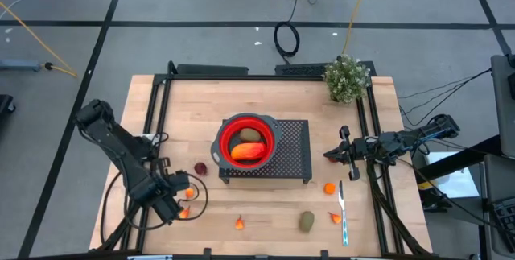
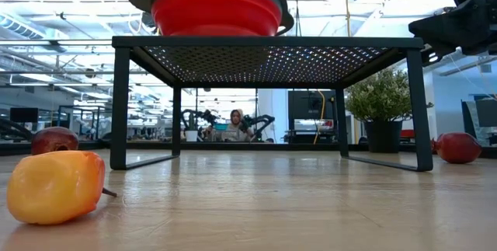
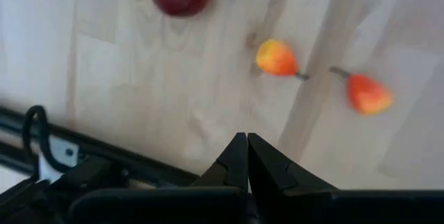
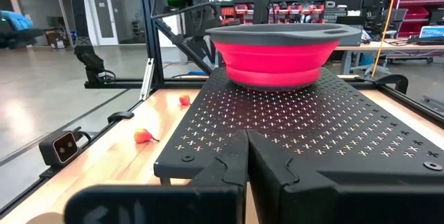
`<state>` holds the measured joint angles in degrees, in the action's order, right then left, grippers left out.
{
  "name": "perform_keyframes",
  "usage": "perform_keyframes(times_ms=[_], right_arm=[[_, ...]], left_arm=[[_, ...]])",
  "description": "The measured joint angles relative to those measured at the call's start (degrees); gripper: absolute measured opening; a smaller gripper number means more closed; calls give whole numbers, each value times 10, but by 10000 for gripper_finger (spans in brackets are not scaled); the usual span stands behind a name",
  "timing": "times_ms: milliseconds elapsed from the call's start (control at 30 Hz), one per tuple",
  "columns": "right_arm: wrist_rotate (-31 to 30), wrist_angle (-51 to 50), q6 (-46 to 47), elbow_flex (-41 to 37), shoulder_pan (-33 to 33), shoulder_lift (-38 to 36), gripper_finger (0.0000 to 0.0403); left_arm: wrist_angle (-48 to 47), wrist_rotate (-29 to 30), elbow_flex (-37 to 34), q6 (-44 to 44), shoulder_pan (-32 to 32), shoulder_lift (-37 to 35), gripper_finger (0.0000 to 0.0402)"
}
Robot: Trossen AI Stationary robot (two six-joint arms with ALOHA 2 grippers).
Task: Pick & Place Fruit
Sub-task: Put the red pomegranate into the red strainer bowl on the shelf
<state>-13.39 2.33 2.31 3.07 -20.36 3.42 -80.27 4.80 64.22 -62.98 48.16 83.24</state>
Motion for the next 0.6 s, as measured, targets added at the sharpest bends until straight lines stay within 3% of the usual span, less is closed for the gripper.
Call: perform_keyframes(times_ms=[133,433,600], right_arm=[[0,0,0,0,0,0,0],[0,0,0,0,0,0,0],[0,0,0,0,0,0,0]], left_arm=[[2,2,-32,27,8,0,24],[86,3,-103,192,-3,0,26],[115,52,-108,229,-25,0,26]])
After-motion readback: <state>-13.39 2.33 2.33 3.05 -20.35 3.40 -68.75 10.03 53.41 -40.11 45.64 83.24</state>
